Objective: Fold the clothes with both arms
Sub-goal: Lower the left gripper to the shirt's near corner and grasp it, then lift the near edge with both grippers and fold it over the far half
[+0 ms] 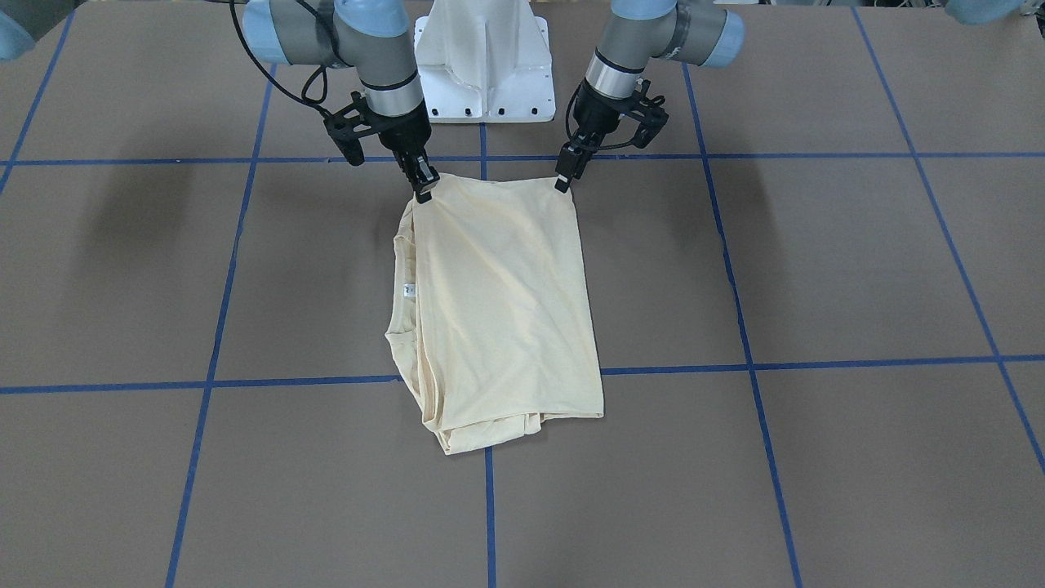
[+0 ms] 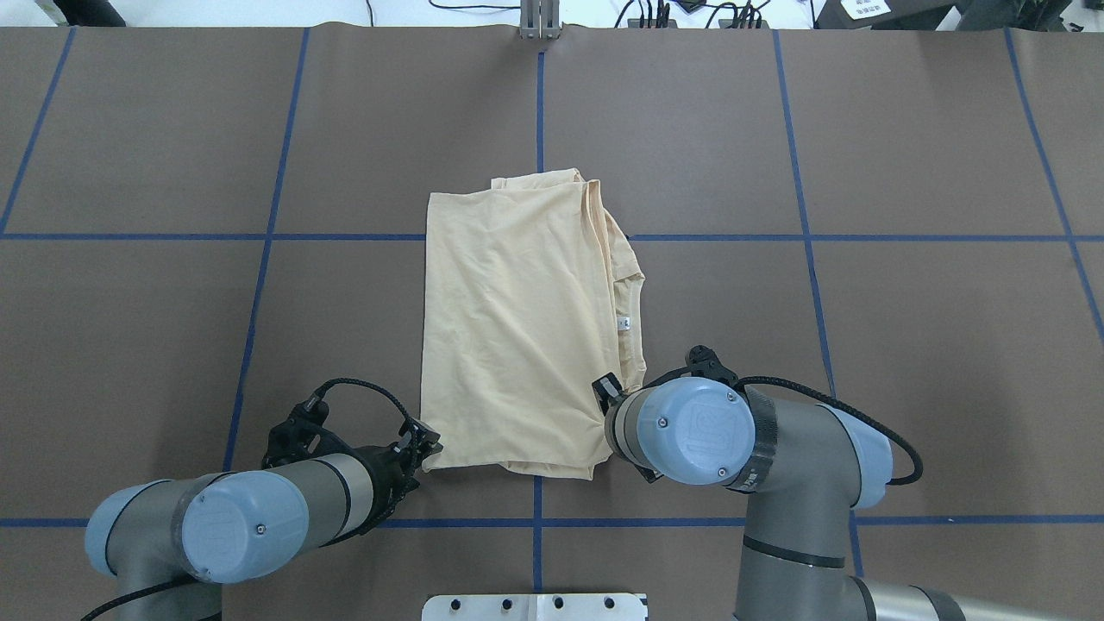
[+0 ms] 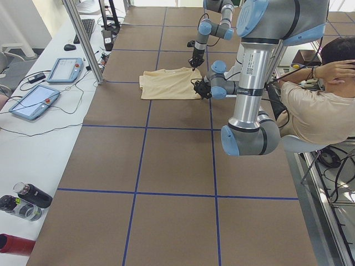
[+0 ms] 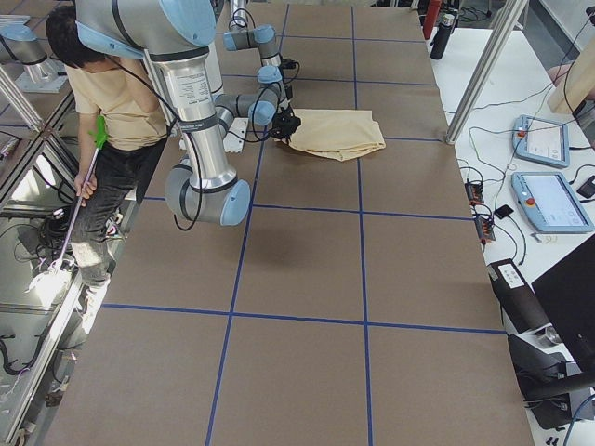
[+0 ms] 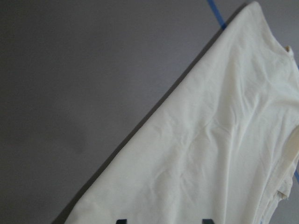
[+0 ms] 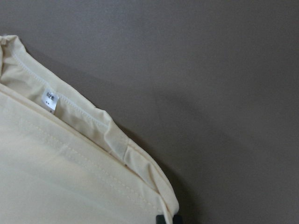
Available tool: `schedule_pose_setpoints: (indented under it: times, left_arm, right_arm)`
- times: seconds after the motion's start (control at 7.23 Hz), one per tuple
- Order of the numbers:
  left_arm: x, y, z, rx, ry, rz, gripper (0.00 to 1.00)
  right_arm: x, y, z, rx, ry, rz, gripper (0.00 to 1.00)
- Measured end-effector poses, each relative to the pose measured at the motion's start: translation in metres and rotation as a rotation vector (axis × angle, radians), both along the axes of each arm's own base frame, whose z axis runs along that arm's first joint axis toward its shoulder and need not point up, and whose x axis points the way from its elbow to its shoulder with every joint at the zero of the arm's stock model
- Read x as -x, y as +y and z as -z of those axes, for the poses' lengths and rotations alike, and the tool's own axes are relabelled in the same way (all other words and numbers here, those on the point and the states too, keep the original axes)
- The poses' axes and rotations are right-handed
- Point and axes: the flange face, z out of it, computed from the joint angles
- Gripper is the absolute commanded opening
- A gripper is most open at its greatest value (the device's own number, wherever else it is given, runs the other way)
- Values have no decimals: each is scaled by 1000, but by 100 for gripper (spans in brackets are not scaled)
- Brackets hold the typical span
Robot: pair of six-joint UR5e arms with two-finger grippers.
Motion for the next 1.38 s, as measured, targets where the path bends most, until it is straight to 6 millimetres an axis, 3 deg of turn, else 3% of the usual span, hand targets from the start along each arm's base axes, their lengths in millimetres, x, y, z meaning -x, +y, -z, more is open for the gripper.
schedule_pose_setpoints:
  times: [0.14, 0.28, 0.83, 1.11, 1.38]
  left_arm:
    - [-3, 1, -1, 2, -3, -3, 5]
    - [-5, 2, -1, 6, -2, 1, 0]
    - [2, -2, 16, 1, 36, 32, 0]
    - [33, 10, 36, -11, 84, 15, 0]
    - [63, 33, 58, -8, 132, -25, 0]
  right_arm:
    - [0, 0, -1, 0, 1, 0, 0]
    - [0, 0, -1, 1, 3, 1, 0]
    - [1, 3, -1, 0, 1, 4, 0]
    - [-11, 13, 3, 10, -19, 5, 0]
    - [-33, 41, 7, 88, -69, -28, 0]
